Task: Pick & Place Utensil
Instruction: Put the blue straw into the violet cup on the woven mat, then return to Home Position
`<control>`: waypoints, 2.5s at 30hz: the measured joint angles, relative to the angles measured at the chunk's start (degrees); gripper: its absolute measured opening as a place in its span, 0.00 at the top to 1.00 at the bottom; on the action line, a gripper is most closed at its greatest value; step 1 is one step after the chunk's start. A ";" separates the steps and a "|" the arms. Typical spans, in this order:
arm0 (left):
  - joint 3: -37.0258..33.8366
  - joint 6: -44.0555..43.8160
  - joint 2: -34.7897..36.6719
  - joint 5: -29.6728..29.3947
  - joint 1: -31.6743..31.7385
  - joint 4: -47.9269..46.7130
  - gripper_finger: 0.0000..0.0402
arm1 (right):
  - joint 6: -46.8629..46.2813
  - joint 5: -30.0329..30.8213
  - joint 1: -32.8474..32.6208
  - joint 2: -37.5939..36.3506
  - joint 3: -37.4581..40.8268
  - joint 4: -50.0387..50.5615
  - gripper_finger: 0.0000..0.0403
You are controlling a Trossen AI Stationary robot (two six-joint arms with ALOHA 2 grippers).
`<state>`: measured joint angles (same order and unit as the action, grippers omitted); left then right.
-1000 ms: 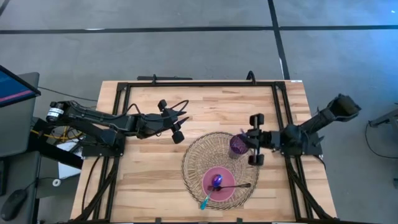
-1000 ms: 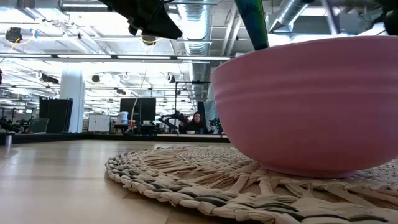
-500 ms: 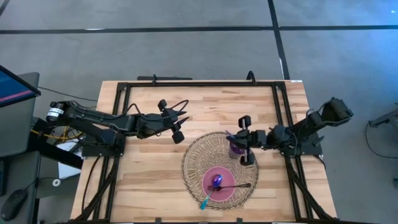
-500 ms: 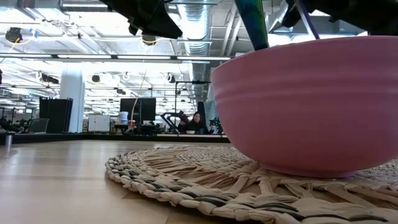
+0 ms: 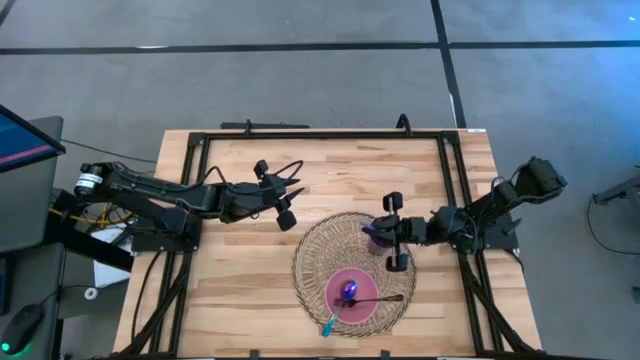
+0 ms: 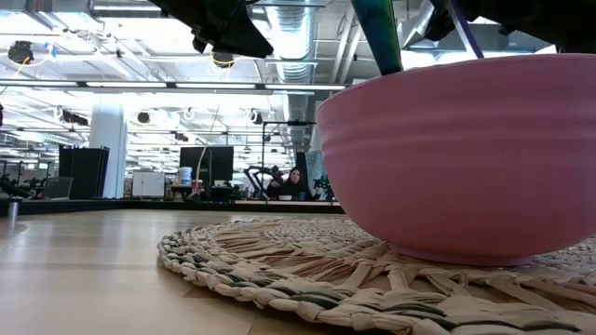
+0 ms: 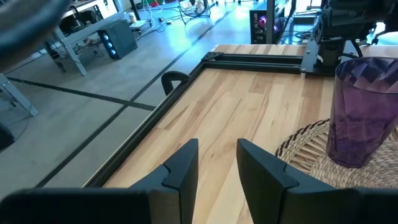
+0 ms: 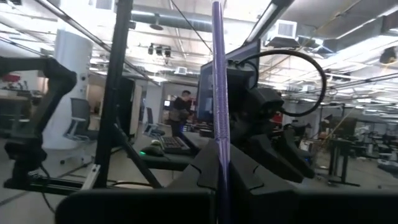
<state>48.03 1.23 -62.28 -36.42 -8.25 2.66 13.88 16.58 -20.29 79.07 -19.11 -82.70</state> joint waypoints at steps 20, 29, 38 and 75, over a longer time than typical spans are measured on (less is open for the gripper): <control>0.00 -0.02 0.00 0.00 0.00 -0.02 0.72 | 5.61 2.63 0.06 -1.43 -0.04 0.17 0.83; 0.00 -0.02 0.00 0.00 0.00 -0.02 0.72 | 6.22 4.31 0.06 -1.68 -0.04 -0.01 0.83; 0.00 0.00 0.00 0.00 0.00 -0.02 0.72 | 5.71 4.46 0.06 -7.55 -0.04 0.96 0.83; -0.12 2.66 5.09 0.22 -0.12 -0.53 0.72 | -6.55 4.48 6.20 -54.21 -5.67 78.55 0.83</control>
<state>47.91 3.89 -57.19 -36.20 -8.37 2.12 7.33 21.06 -14.09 24.85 -24.78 -4.15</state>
